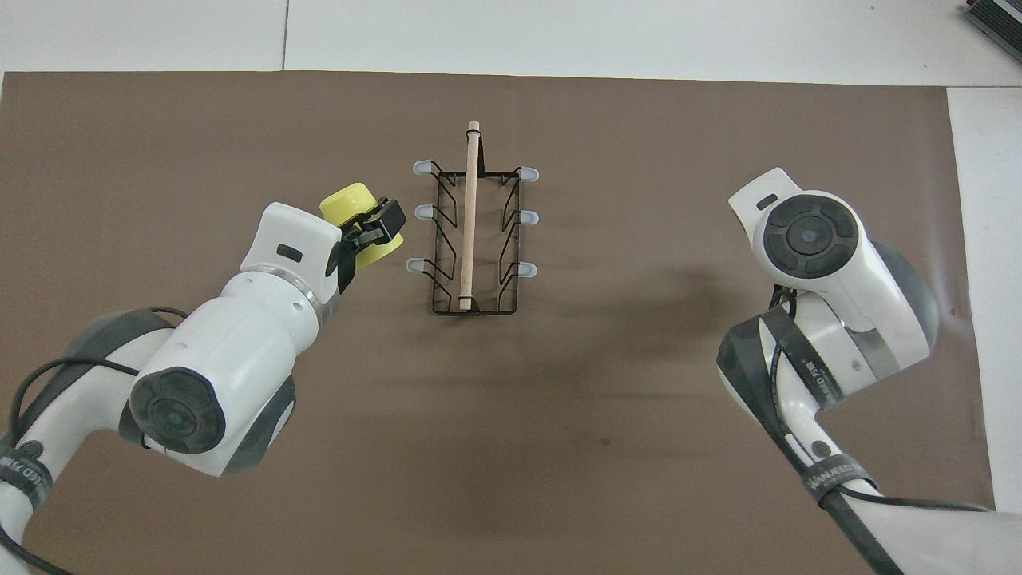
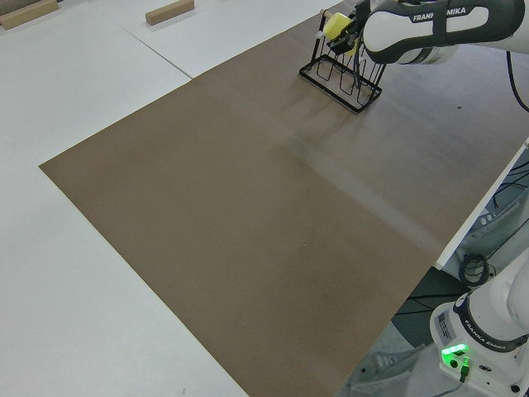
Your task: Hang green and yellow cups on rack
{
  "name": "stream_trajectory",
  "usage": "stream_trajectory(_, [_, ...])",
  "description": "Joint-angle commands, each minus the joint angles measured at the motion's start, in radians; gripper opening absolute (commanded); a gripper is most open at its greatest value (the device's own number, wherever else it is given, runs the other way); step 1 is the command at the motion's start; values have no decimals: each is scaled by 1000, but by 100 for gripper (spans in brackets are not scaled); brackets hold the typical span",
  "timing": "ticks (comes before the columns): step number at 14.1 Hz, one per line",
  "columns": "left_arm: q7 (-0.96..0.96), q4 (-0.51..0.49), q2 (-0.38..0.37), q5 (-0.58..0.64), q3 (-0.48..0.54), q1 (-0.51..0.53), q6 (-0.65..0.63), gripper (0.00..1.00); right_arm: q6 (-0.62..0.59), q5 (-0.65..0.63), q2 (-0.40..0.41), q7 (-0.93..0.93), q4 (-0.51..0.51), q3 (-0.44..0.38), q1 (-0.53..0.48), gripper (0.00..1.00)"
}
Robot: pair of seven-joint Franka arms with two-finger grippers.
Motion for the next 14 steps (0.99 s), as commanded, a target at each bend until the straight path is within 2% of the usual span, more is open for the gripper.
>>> stream_trajectory(1, [-2,-25,12,24,-16,2,56,0,-12,173,-56,-2,7,4,-5,0])
stream_trajectory(3, [-2,-19,46,38,-19,1,74,0,-11,331,-101,-3,15,4,-11,0])
stream_trajectory(7, [-2,-22,47,49,-31,-2,75,0,-8,666,-176,3,15,3,-5,0])
stream_trajectory(10, [-2,-25,51,56,-39,-4,70,0,81,822,-173,-6,10,4,25,0])
stream_trajectory(14, [-9,-42,46,56,-57,-8,32,0,201,1097,-175,-94,-2,4,84,0])
